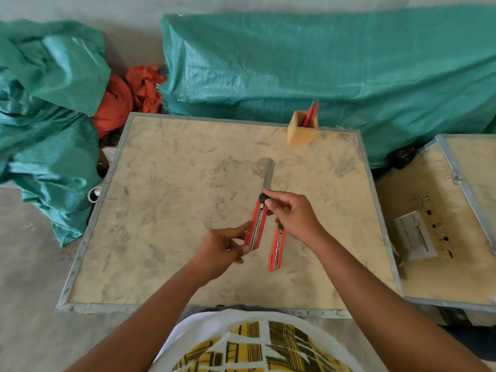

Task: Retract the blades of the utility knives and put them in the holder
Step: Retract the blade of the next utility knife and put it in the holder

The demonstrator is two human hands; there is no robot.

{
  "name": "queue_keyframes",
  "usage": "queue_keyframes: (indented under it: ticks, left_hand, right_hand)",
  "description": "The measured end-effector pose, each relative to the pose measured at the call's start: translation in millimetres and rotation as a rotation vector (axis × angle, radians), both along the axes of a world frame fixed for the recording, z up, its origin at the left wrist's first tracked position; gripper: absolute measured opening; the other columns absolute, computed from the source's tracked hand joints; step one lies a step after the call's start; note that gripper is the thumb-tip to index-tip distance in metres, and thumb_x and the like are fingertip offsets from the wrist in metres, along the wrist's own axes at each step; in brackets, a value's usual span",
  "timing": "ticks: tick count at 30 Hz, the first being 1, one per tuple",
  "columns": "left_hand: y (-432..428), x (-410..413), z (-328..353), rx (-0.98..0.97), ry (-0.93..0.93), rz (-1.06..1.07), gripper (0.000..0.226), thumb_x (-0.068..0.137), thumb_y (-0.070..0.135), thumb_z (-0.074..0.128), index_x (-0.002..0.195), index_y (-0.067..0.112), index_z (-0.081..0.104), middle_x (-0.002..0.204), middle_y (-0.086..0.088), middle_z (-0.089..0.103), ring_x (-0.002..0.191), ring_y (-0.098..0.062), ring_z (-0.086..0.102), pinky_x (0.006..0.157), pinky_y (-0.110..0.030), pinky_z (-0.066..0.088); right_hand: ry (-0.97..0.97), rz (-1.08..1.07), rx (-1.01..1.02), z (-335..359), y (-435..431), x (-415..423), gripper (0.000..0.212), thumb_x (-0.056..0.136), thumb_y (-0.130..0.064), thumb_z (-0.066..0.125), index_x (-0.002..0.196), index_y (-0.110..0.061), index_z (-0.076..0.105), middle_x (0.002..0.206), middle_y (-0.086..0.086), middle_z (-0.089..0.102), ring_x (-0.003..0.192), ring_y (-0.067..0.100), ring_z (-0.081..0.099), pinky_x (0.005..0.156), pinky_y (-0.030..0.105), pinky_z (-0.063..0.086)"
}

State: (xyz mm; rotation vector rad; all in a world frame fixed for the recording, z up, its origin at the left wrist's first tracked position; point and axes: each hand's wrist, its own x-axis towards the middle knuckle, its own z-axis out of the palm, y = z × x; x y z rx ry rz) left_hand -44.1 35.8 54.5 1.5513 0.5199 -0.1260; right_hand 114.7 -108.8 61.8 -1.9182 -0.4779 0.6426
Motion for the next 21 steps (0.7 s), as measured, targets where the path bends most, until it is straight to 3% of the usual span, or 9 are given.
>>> queue_keyframes:
  ticks: [4, 8, 13, 17, 21]
  left_hand:
    - [-19, 10, 9, -0.084, -0.072, 0.121, 0.048, 0.087, -0.004, 0.067, 0.114, 0.036, 0.066, 0.104, -0.001, 0.072, 0.058, -0.005, 0.051, 0.072, -0.029, 0.061]
    - [-31, 19, 15, -0.080, -0.110, 0.155, 0.047, 0.087, -0.005, 0.066, 0.116, 0.033, 0.067, 0.094, 0.006, 0.073, 0.058, -0.004, 0.051, 0.070, -0.025, 0.059]
    - [-43, 27, 21, -0.051, -0.136, 0.165, 0.044, 0.088, -0.005, 0.064, 0.125, 0.020, 0.063, 0.099, 0.000, 0.073, 0.059, -0.002, 0.055, 0.068, -0.023, 0.058]
    - [-44, 29, 27, -0.016, -0.173, 0.164, 0.044, 0.088, -0.004, 0.066, 0.125, 0.020, 0.065, 0.104, -0.002, 0.074, 0.062, -0.006, 0.056, 0.070, -0.025, 0.059]
    - [-37, 26, 31, 0.014, -0.189, 0.166, 0.049, 0.086, -0.005, 0.067, 0.128, 0.020, 0.064, 0.100, 0.001, 0.071, 0.076, -0.015, 0.062, 0.074, -0.030, 0.061]
  right_hand:
    - [-0.081, 0.211, -0.034, 13, -14, 4, 0.028, 0.093, -0.017, 0.071, 0.120, -0.020, 0.074, 0.116, -0.007, 0.075, 0.101, 0.001, 0.071, 0.091, 0.018, 0.054]
    - [-0.127, 0.343, -0.054, 29, -27, 12, 0.027, 0.089, -0.015, 0.075, 0.115, -0.020, 0.077, 0.121, -0.006, 0.071, 0.110, 0.003, 0.066, 0.095, 0.019, 0.053]
    - [-0.113, 0.426, -0.107, 41, -39, 20, 0.027, 0.085, -0.016, 0.079, 0.111, -0.023, 0.078, 0.137, -0.007, 0.060, 0.128, 0.004, 0.054, 0.108, 0.023, 0.043]
    - [-0.164, 0.428, -0.112, 46, -38, 21, 0.031, 0.088, -0.019, 0.077, 0.116, -0.032, 0.076, 0.138, -0.008, 0.058, 0.128, 0.003, 0.052, 0.099, 0.017, 0.043]
    - [-0.205, 0.375, -0.057, 51, -32, 15, 0.023, 0.082, -0.019, 0.082, 0.103, -0.026, 0.079, 0.120, -0.015, 0.065, 0.096, 0.001, 0.061, 0.073, 0.007, 0.046]
